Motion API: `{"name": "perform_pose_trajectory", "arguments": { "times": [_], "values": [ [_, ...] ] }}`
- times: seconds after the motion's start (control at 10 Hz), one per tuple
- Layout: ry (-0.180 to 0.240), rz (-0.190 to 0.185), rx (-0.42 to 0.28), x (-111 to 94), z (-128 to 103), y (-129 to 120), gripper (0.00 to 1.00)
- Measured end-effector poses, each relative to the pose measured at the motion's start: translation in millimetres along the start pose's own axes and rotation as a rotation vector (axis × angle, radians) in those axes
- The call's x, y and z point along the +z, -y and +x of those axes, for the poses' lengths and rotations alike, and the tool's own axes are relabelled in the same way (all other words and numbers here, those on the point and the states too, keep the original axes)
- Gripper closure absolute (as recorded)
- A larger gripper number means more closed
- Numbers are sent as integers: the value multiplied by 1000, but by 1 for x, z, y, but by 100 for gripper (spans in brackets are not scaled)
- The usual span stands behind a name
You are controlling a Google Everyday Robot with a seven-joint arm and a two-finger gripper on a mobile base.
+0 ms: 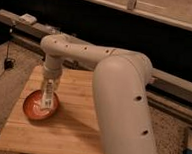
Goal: Place the bottle in the ceramic bowl
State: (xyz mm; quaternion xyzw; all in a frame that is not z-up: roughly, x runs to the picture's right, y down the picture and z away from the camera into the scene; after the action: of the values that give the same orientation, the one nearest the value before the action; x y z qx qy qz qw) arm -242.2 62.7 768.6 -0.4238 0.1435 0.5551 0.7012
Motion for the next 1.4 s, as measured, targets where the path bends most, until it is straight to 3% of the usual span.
{"name": "perform_pose_trajectory", "arguments": {
  "times": [0.2, 0.7, 0.8, 1.4],
  "values": [
    [-6, -10, -22, 11, -6, -9, 82],
    [-32, -29, -74, 35, -18, -31, 33],
    [-34, -31, -81, 36, -18, -33, 27],
    [-22, -43, -95, 43, -19, -38, 26]
  ]
}}
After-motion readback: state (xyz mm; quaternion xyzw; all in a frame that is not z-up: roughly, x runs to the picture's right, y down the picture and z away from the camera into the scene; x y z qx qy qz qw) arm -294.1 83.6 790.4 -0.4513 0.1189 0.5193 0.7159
